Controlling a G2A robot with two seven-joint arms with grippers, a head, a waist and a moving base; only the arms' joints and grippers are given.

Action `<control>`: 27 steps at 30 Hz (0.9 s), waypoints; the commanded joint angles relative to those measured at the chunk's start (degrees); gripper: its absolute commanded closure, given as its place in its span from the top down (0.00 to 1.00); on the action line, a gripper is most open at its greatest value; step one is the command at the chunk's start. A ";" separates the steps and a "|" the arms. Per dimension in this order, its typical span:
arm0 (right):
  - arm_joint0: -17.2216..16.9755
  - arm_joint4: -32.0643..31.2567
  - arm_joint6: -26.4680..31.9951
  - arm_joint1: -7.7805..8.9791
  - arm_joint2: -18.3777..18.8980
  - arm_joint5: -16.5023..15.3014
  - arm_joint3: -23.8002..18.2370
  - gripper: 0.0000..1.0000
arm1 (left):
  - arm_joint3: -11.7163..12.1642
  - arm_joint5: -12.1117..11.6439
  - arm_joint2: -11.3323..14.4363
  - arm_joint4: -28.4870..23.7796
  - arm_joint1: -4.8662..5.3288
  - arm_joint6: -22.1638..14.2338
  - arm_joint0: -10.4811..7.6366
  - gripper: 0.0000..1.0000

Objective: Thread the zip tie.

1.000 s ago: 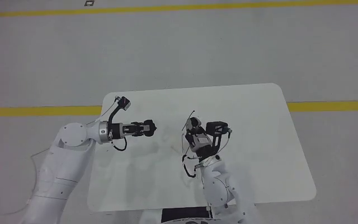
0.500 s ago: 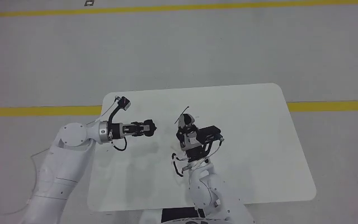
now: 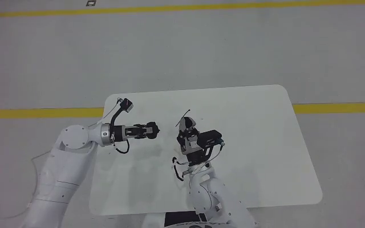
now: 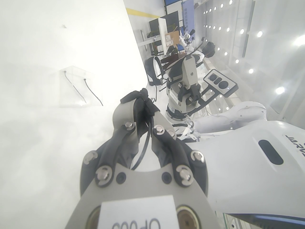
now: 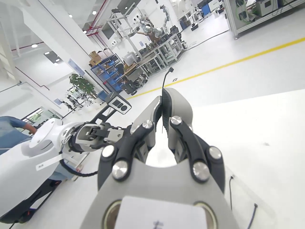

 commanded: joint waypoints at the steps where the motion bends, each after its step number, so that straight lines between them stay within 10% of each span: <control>1: 0.00 0.00 0.00 0.00 0.00 0.00 0.00 0.00 | -0.09 0.00 0.00 -1.16 -0.06 1.90 0.46 0.00; 27: 0.00 0.00 0.00 0.00 0.00 0.00 0.00 0.00 | 3.63 0.00 5.56 -6.10 -3.75 4.61 -0.77 0.00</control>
